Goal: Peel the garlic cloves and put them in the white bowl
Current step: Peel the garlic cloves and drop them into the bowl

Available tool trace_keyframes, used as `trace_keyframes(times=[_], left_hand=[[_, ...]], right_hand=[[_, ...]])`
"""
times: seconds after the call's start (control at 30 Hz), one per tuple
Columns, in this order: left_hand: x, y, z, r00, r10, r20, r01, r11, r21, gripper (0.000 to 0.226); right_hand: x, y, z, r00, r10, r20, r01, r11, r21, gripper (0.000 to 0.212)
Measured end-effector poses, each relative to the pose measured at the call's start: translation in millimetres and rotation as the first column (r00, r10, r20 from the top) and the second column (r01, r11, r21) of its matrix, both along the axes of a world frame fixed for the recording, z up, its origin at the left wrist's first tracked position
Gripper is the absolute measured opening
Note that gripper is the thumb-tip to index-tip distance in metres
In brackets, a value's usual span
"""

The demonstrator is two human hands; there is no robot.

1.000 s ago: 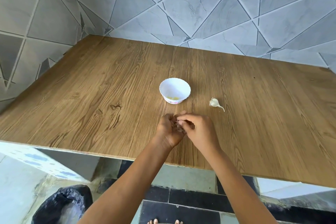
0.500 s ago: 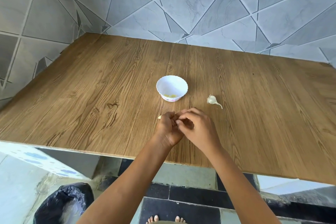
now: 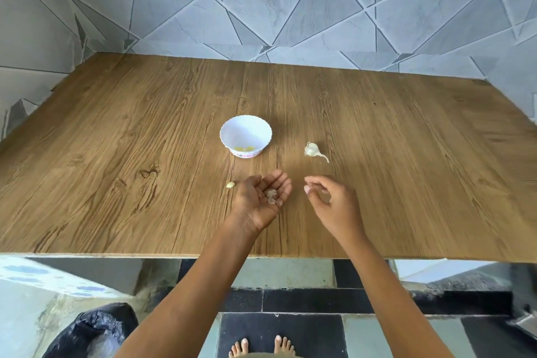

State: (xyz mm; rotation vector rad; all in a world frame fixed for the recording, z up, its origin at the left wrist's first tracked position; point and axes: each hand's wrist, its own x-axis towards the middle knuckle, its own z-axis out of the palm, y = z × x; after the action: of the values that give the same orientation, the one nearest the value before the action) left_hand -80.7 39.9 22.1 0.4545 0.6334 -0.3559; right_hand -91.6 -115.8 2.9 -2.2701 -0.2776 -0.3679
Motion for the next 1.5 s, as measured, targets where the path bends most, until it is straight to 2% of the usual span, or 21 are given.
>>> trace_keyframes(times=[0.07, 0.13, 0.2, 0.27, 0.43, 0.53, 0.6, 0.7, 0.77, 0.87, 1.0, 1.1, 1.17, 1.27, 1.37, 1.5], left_hand=[[2.7, -2.3, 0.7, 1.000, 0.009, 0.008, -0.009, 1.000, 0.006, 0.045], [6.0, -1.8, 0.4, 1.000, 0.021, 0.015, -0.021, 1.000, 0.017, 0.044], [7.7, -1.8, 0.7, 1.000, 0.020, 0.024, -0.020, 0.999, 0.025, 0.043], [7.0, -2.1, 0.9, 0.999, 0.011, 0.037, -0.013, 0.999, 0.037, 0.043], [2.4, -1.5, 0.5, 0.999, 0.006, 0.042, -0.008, 0.999, 0.043, 0.044], [0.9, 2.1, -0.5, 0.999, 0.010, 0.045, -0.012, 0.999, 0.048, 0.043], [0.4, 5.1, -0.7, 0.999, 0.018, 0.044, -0.021, 0.999, 0.050, 0.043], [-0.1, 9.0, 0.0, 0.999, 0.024, 0.045, -0.027, 0.998, 0.051, 0.042], [-0.4, 10.3, 1.8, 0.998, 0.034, 0.046, -0.036, 0.998, 0.056, 0.043], [-2.0, 10.9, 4.5, 0.997, 0.050, 0.052, -0.053, 0.997, 0.054, 0.042], [-5.7, 15.5, 5.6, 0.996, 0.070, 0.056, -0.072, 0.996, 0.051, 0.042], [-8.8, 25.0, 5.9, 0.994, 0.095, 0.063, -0.099, 0.993, 0.068, 0.041], [-10.0, 32.8, 5.3, 0.991, 0.116, 0.068, -0.122, 0.989, 0.078, 0.041], [-11.9, 40.4, 3.3, 0.988, 0.138, 0.075, -0.144, 0.986, 0.079, 0.041], [-16.7, 41.7, -1.1, 0.988, 0.143, 0.064, -0.147, 0.987, 0.070, 0.042], [-22.0, 43.9, -3.0, 0.986, 0.155, 0.058, -0.159, 0.985, 0.063, 0.042]], right_hand=[[-4.0, -8.6, -4.8, 0.996, -0.090, 0.004, 0.090, 0.989, -0.117, 0.029], [-5.0, -15.1, -10.6, 0.979, -0.189, -0.071, 0.163, 0.947, -0.277, 0.047], [-0.3, -19.4, -14.6, 0.947, -0.252, -0.198, 0.137, 0.877, -0.460, 0.066], [8.9, -19.6, -17.5, 0.916, -0.267, -0.299, 0.070, 0.841, -0.536, 0.075], [30.3, -6.1, -20.8, 0.867, -0.233, -0.441, -0.035, 0.853, -0.520, 0.077], [27.1, 4.6, -24.2, 0.867, -0.196, -0.459, -0.096, 0.837, -0.539, 0.077], [16.2, 11.1, -24.5, 0.887, -0.080, -0.454, -0.197, 0.825, -0.530, 0.078], [0.0, 16.1, -19.0, 0.883, 0.120, -0.453, -0.330, 0.845, -0.420, 0.082], [6.8, 12.0, -17.8, 0.908, 0.084, -0.411, -0.271, 0.866, -0.421, 0.076], [32.3, 3.9, -19.3, 0.918, -0.089, -0.387, -0.137, 0.844, -0.519, 0.071], [48.7, 4.3, -24.8, 0.902, -0.165, -0.400, -0.101, 0.820, -0.564, 0.071], [37.9, 8.4, -28.1, 0.912, -0.114, -0.393, -0.127, 0.834, -0.537, 0.071], [18.6, 13.1, -28.6, 0.914, -0.025, -0.404, -0.213, 0.819, -0.532, 0.074], [-18.9, 25.9, -26.5, 0.923, 0.077, -0.376, -0.297, 0.764, -0.573, 0.086], [-41.6, 46.5, -24.0, 0.913, 0.161, -0.376, -0.355, 0.767, -0.534, 0.098], [-49.3, 59.2, -15.6, 0.875, 0.245, -0.417, -0.428, 0.795, -0.430, 0.089]])
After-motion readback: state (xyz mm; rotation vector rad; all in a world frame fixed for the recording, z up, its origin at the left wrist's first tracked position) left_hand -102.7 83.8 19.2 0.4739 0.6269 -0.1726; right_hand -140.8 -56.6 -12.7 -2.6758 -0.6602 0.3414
